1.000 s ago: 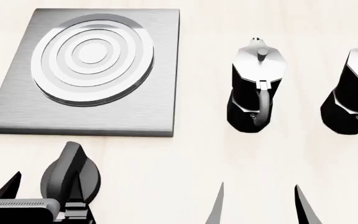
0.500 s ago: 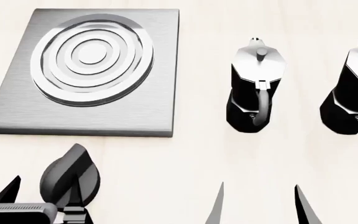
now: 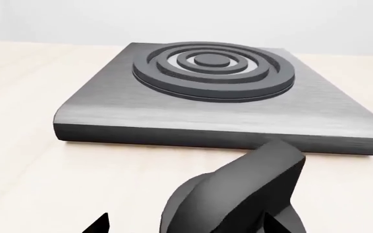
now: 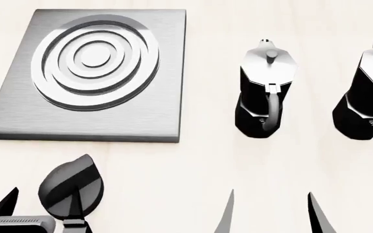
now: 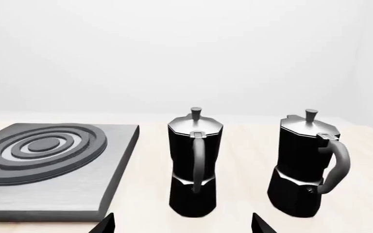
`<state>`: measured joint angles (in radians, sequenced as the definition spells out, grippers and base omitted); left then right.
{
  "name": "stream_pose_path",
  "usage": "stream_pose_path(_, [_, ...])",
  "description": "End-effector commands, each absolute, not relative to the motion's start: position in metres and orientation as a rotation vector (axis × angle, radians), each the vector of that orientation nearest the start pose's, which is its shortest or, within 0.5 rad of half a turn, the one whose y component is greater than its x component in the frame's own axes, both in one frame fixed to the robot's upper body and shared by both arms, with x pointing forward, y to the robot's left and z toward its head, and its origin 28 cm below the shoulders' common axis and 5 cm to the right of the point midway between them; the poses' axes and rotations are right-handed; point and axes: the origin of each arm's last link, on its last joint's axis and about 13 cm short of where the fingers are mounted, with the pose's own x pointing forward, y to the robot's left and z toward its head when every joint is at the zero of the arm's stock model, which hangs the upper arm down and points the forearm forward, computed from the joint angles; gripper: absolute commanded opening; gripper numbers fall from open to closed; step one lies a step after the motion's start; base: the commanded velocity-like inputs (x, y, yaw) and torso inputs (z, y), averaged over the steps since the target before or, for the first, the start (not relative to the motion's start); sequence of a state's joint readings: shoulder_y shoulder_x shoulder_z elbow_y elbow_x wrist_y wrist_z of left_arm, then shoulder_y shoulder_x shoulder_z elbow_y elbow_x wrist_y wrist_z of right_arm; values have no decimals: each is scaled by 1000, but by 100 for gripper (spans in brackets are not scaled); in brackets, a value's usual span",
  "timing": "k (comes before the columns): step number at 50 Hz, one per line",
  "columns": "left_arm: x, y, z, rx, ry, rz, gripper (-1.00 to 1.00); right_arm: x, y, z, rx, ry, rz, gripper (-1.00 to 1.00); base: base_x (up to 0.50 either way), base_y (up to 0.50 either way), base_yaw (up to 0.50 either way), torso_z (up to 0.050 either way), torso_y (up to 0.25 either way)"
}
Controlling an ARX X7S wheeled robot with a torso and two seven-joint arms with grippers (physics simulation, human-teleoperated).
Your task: Turn off the stove.
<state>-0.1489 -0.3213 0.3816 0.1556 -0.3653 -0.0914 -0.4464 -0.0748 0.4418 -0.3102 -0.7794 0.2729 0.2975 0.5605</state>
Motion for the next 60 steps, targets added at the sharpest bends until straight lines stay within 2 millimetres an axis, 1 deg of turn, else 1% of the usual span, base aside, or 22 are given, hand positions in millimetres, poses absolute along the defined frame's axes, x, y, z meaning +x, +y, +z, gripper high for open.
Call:
stream_pose_path(1, [228,210,58,-7,-70,121,100,158,-92,125,-21,-273,-28,100,0,0,0,0,0])
stream_pose_path(25, [224,214,62,-21,-64,156,100,158,-92,124,-23,-271,-28,100,0,0,0,0,0])
stream_pose_path(34, [222,214,59,-16,-57,161,100,159,-92,124,-22,-269,-29,100,0,0,0,0,-1])
stream_pose_path(51, [225,216,55,5,-29,200,100,159,-92,124,-18,-264,-23,100,0,0,0,-1,-1])
stream_pose_path(60, [235,219,51,9,8,230,100,158,-92,125,-16,-267,-24,100,0,0,0,0,-2])
